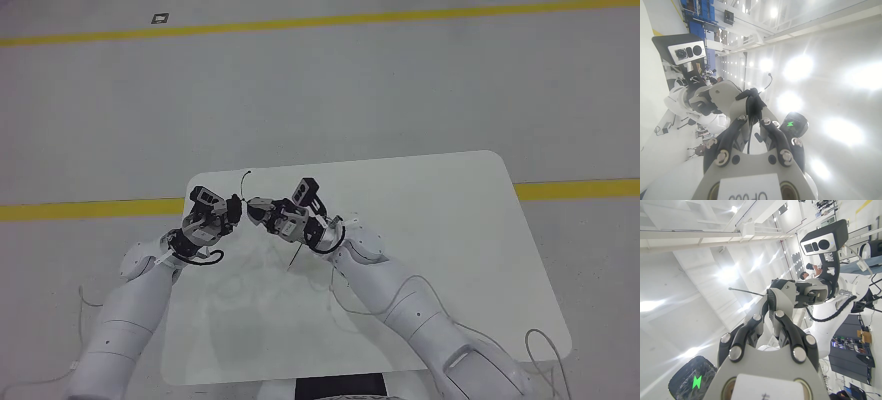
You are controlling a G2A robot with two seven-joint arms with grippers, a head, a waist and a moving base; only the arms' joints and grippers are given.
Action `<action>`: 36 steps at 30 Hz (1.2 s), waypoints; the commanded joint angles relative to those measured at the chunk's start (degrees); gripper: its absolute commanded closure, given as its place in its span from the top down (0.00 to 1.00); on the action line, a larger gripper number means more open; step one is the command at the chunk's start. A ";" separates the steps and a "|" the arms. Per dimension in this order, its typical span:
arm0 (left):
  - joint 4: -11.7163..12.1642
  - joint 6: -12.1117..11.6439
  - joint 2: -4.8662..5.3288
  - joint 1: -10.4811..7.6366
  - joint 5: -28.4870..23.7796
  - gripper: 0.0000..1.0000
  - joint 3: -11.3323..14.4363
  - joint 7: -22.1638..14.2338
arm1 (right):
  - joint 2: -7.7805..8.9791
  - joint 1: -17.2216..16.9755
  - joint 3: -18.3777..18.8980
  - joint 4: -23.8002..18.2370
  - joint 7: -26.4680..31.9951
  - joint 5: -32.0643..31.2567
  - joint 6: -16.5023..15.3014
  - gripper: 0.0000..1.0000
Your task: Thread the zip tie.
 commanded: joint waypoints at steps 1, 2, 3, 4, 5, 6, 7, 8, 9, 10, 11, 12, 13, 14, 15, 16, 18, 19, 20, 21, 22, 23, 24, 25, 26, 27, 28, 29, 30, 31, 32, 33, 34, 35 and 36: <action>0.00 0.00 0.00 0.00 0.00 0.00 0.00 0.00 | 0.04 -0.02 0.12 0.02 -0.12 -0.23 -0.20 0.00; 0.00 0.00 0.00 0.00 0.00 0.00 0.00 0.00 | 0.06 -0.06 0.19 0.00 -0.17 -0.37 -0.30 0.00; 0.00 0.00 0.00 0.00 0.00 0.00 0.00 0.00 | 0.09 -0.09 0.27 -0.04 -0.24 -0.50 -0.37 0.00; 0.00 0.00 0.00 0.00 0.00 0.00 0.00 0.00 | 0.15 -0.14 0.42 -0.10 -0.35 -0.70 -0.49 0.00; 0.00 0.00 0.00 0.00 0.00 0.00 0.00 0.00 | 0.20 -0.20 0.54 -0.18 -0.39 -0.82 -0.55 0.00; 0.00 0.00 0.00 0.00 0.00 0.00 0.00 0.00 | 0.24 -0.27 0.64 -0.28 -0.41 -0.90 -0.56 0.00; 0.00 0.00 0.00 0.00 0.00 0.00 0.00 0.00 | 0.30 -0.36 0.81 -0.40 -0.46 -1.01 -0.60 0.00; 0.00 0.00 0.00 0.00 0.00 0.00 0.00 0.00 | 0.35 -0.44 0.93 -0.49 -0.50 -1.12 -0.62 0.00; 0.00 0.00 0.00 0.00 0.00 0.00 0.00 0.00 | 0.40 -0.51 1.03 -0.59 -0.56 -1.25 -0.63 0.00; 0.00 0.00 0.00 0.00 0.00 0.00 0.00 0.00 | 0.44 -0.60 1.11 -0.70 -0.60 -1.35 -0.60 0.00; 0.00 0.00 0.00 0.00 0.00 0.00 0.00 0.00 | 0.51 -0.71 1.24 -0.84 -0.64 -1.47 -0.56 0.00; 0.00 0.00 0.00 0.00 0.00 0.00 0.00 0.00 | 0.55 -0.79 1.34 -0.94 -0.69 -1.56 -0.53 0.00; 0.00 0.00 0.00 0.00 0.00 0.00 0.00 0.00 | 0.60 -0.87 1.42 -1.05 -0.74 -1.66 -0.48 0.00; 0.00 0.00 0.00 0.00 0.00 0.00 0.00 0.00 | 0.66 -0.96 1.54 -1.18 -0.80 -1.76 -0.40 0.00; 0.00 0.00 0.00 0.00 0.00 0.00 0.00 0.00 | 0.70 -1.03 1.63 -1.26 -0.85 -1.82 -0.28 0.00; 0.00 0.00 0.00 0.00 0.00 0.00 0.00 0.00 | 0.74 -1.09 1.71 -1.35 -0.86 -1.88 -0.15 0.00; 0.00 0.00 0.00 0.00 0.00 0.00 0.00 0.00 | 0.86 -1.22 1.95 -1.51 -0.91 -2.01 0.12 0.00; 0.00 0.00 0.00 0.00 0.00 0.00 0.00 0.00 | 0.92 -1.27 2.06 -1.59 -0.99 -2.13 0.19 0.00; 0.00 0.00 0.00 0.00 0.00 0.00 0.00 0.00 | 0.96 -1.33 2.16 -1.68 -1.01 -2.19 0.25 0.00; 0.00 0.00 0.00 0.00 0.00 0.00 0.00 0.00 | 1.03 -1.42 2.32 -1.78 -1.06 -2.28 0.30 0.00; 0.00 0.00 0.00 0.00 0.00 0.00 0.00 0.00 | 1.09 -1.47 2.44 -1.86 -1.14 -2.42 0.29 0.00; 0.00 0.00 0.00 0.00 0.00 0.00 0.00 0.00 | 1.15 -1.53 2.55 -1.95 -1.16 -2.53 0.31 0.00; 0.00 0.00 0.00 0.00 0.00 0.00 0.00 0.00 | 1.21 -1.60 2.67 -2.04 -1.18 -2.60 0.35 0.00; 0.00 0.00 0.00 0.00 0.00 0.00 0.00 0.00 | 1.30 -1.70 2.88 -2.15 -1.21 -2.70 0.35 0.00; 0.00 0.00 0.00 0.00 0.00 0.00 0.00 0.00 | 1.36 -1.78 3.01 -2.23 -1.27 -2.81 0.36 0.00; 0.00 0.00 0.00 0.00 0.00 0.00 0.00 0.00 | 1.42 -1.86 3.13 -2.33 -1.34 -2.94 0.37 0.00; 0.00 0.00 0.00 0.00 0.00 0.00 0.00 0.00 | 1.51 -1.98 3.31 -2.46 -1.44 -3.08 0.42 0.00; 0.00 0.00 0.00 0.00 0.00 0.00 0.00 0.00 | 1.58 -2.07 3.45 -2.55 -1.53 -3.18 0.48 0.00; 0.00 0.00 0.00 0.00 0.00 0.00 0.00 0.00 | 1.64 -2.15 3.56 -2.67 -1.62 -3.29 0.54 0.00; 0.00 0.00 0.00 0.00 0.00 0.00 0.00 0.00 | 1.70 -2.23 3.67 -2.80 -1.71 -3.40 0.60 0.00; 0.00 0.00 0.00 0.00 0.00 0.00 0.00 0.00 | 1.78 -2.35 3.80 -2.95 -1.80 -3.50 0.69 0.00; 0.00 0.00 0.00 0.00 0.00 0.00 0.00 0.00 | 1.83 -2.43 3.89 -3.08 -1.85 -3.56 0.76 0.00; 0.00 0.00 0.00 0.00 0.00 0.00 0.00 0.00 | 1.88 -2.51 3.97 -3.20 -1.92 -3.63 0.82 0.00; 0.00 0.00 0.00 0.00 0.00 0.00 0.00 0.00 | 1.94 -2.62 4.08 -3.33 -2.00 -3.71 0.88 0.00; 0.00 0.00 0.00 0.00 0.00 0.00 0.00 0.00 | 1.99 -2.70 4.16 -3.41 -2.05 -3.78 0.94 0.00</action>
